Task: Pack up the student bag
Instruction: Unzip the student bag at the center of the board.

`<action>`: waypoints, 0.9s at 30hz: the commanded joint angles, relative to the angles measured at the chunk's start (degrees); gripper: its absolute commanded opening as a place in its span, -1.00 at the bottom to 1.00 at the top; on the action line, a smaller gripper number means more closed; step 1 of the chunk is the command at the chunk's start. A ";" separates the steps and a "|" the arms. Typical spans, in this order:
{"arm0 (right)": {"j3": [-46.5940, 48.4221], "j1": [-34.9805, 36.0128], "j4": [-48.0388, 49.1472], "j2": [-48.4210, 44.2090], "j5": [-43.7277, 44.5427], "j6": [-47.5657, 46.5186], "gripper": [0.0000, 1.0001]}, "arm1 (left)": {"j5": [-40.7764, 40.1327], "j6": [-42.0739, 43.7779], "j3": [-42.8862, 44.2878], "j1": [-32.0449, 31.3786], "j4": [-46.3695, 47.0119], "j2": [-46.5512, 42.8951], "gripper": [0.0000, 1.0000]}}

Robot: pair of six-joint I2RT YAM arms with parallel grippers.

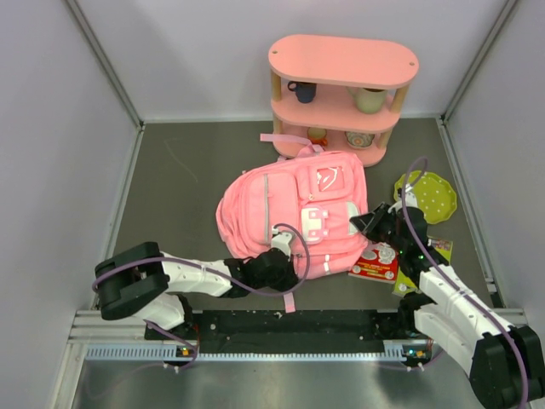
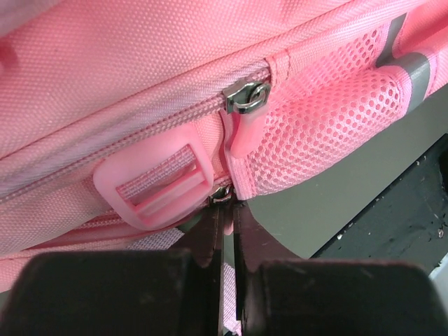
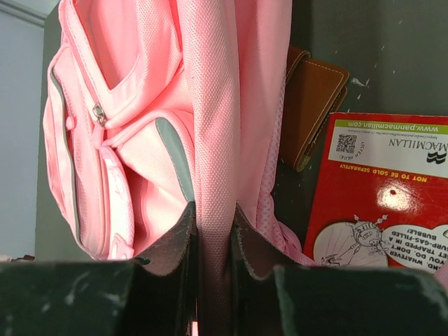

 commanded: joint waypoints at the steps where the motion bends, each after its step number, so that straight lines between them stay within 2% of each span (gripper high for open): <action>1: 4.13 -0.92 3.62 -1.12 3.28 -0.57 -1.00 | -1.92 0.38 0.29 0.38 -1.61 -0.67 -1.00; 5: 5.53 -0.92 2.30 0.02 4.95 -2.24 -1.00 | -4.63 1.52 2.22 0.38 -8.27 -2.25 -1.00; 13: 8.17 -1.19 1.59 3.53 7.15 -4.79 -1.00 | -13.78 5.30 7.23 0.29 -29.18 -6.47 -1.00; 17: 8.70 -1.80 1.95 4.94 6.89 -5.06 -1.00 | -16.59 6.18 9.16 0.29 -34.90 -7.09 -1.00; 24: 9.93 -2.42 2.39 7.31 6.27 -5.58 -1.00 | -17.83 6.62 8.91 0.29 -40.19 -9.19 -1.00; 27: 10.10 -2.77 3.00 7.84 5.92 -5.76 -1.00 | -14.94 9.94 7.24 0.29 -36.71 -12.25 -1.00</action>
